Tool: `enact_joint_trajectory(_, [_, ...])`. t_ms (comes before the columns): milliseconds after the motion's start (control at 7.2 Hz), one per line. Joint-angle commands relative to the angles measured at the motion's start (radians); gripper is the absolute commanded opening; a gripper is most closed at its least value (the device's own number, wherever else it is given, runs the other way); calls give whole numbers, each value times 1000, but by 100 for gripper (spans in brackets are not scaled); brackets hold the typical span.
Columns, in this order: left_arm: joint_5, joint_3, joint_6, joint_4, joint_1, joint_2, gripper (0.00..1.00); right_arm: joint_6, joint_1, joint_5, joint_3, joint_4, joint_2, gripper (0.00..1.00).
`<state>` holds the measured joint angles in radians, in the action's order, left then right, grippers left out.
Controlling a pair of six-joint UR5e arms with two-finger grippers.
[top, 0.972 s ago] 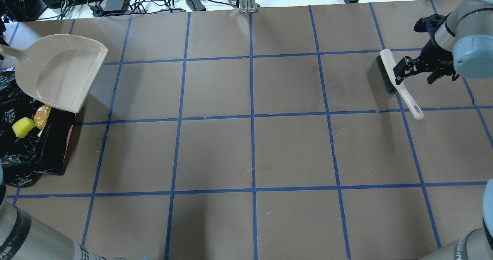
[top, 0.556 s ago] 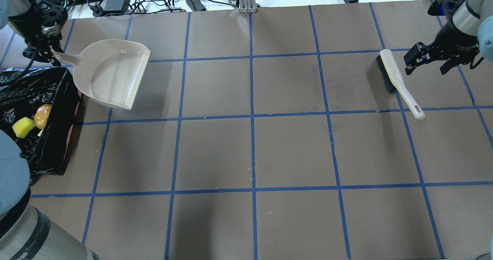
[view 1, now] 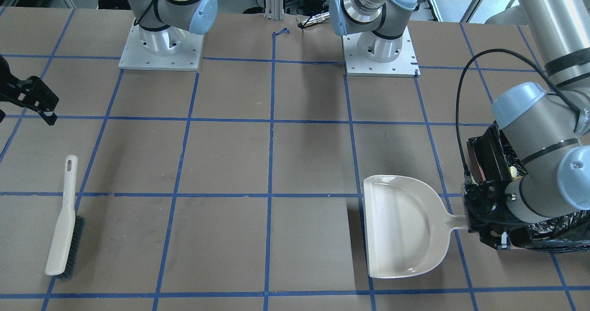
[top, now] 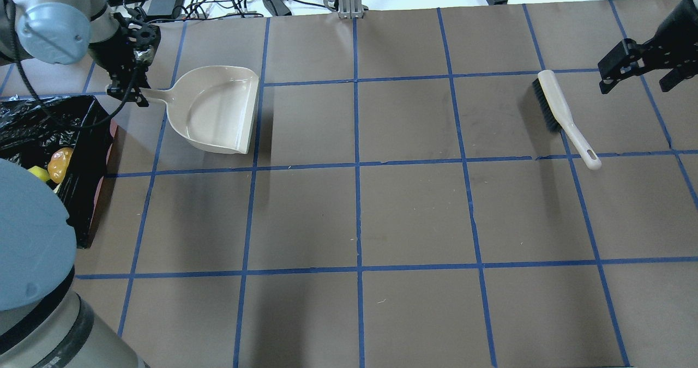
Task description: Sweep and dump trash into bin
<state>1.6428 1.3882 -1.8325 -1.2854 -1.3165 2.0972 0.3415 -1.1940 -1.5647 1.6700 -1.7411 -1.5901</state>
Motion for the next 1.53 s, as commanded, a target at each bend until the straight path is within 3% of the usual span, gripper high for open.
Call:
enact_joint_trajectory(0, [-6,17,39,66,-64,35,0,-22,-13,14,-3,15,-30,100])
enact_joint_trajectory(556, [-9,69,53,176,-89,53,0,-25,-126,17,-3,20,-33,100])
enact_joint_trajectory(972, [-6,72,96,176,-87,61,0,-35,-321,12,-3,24,-34,100])
enact_joint_trajectory(1111, [-11,72,114,170,-89,69,74,-35,-340,0,-1,29,-33,100])
enact_joint_trajectory(1389, [-6,71,117,160,-90,49,81,-19,-338,-2,0,63,-30,100])
